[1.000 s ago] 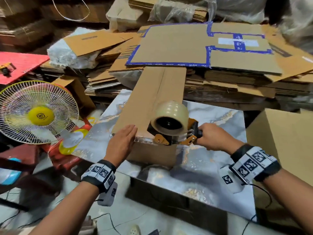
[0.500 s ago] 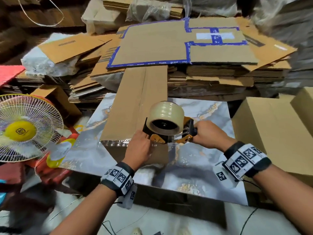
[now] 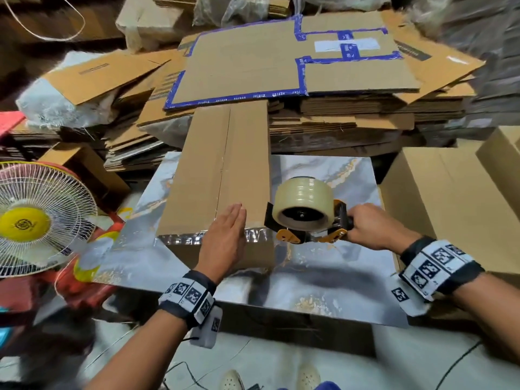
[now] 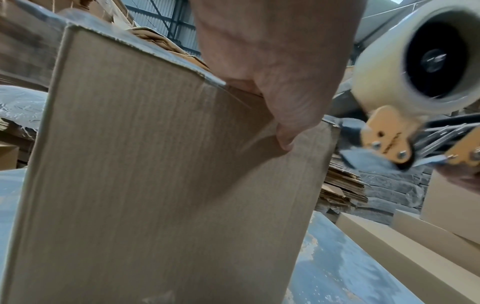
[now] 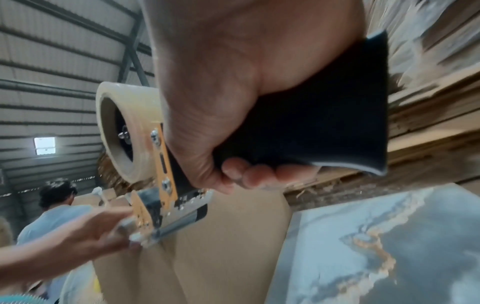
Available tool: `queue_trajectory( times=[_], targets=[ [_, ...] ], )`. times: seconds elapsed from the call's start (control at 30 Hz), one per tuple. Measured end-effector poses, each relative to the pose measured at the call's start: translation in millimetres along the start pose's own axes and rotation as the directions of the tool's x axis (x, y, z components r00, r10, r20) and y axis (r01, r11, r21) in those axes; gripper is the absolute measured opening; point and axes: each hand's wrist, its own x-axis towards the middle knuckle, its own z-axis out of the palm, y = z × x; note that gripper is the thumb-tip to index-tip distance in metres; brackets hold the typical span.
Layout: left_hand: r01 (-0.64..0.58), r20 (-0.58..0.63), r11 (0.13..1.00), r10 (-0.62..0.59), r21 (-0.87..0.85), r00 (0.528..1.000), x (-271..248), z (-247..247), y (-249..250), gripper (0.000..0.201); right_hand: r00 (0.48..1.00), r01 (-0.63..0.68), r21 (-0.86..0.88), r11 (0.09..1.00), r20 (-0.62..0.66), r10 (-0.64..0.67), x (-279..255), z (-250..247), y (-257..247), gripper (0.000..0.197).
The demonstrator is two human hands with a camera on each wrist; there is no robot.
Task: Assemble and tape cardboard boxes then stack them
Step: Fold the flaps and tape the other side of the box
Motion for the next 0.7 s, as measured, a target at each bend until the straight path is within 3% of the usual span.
queue_trajectory(
  times=[0.1, 0.23, 0.37, 0.43, 0.5, 0.6, 0.7],
  targets=[
    [0.018, 0.028, 1.0, -0.018, -0.001, 0.999, 0, 1, -2, 0.068, 1.0, 0.009, 0.059, 0.998, -0.002, -0.009, 15, 25, -1, 0.039],
    [0.032, 0.059, 0.999, -0.031, -0.01, 0.998, 0, 1, -4, 0.069, 0.991, -0.125, 0.019, 0.992, 0.056, 0.124, 20, 41, 22, 0.028],
    [0.032, 0.022, 0.999, -0.032, 0.002, 0.999, 0, 4, -2, 0.067, 0.949, -0.307, 0.265, 0.914, 0.156, 0.274, 21, 84, 44, 0.027],
    [0.032, -0.006, 0.999, -0.032, -0.009, 0.999, -1, 6, -3, 0.068, 0.913, -0.408, 0.534, 0.74, 0.223, 0.342, 23, 108, 47, 0.025],
    [0.038, -0.024, 0.999, -0.039, -0.018, 0.999, -3, 8, -3, 0.068, 0.859, -0.498, 0.718, 0.486, 0.334, 0.387, 27, 131, 46, 0.022],
    [0.056, -0.02, 0.998, -0.056, -0.017, 0.998, -2, 9, -1, 0.078, 0.792, -0.56, 0.813, 0.161, 0.468, 0.392, 38, 166, 47, 0.031],
    [0.065, -0.016, 0.998, -0.065, -0.008, 0.998, -1, 10, -1, 0.085, 0.744, -0.588, 0.809, -0.017, 0.548, 0.383, 43, 191, 53, 0.034]
  ],
)
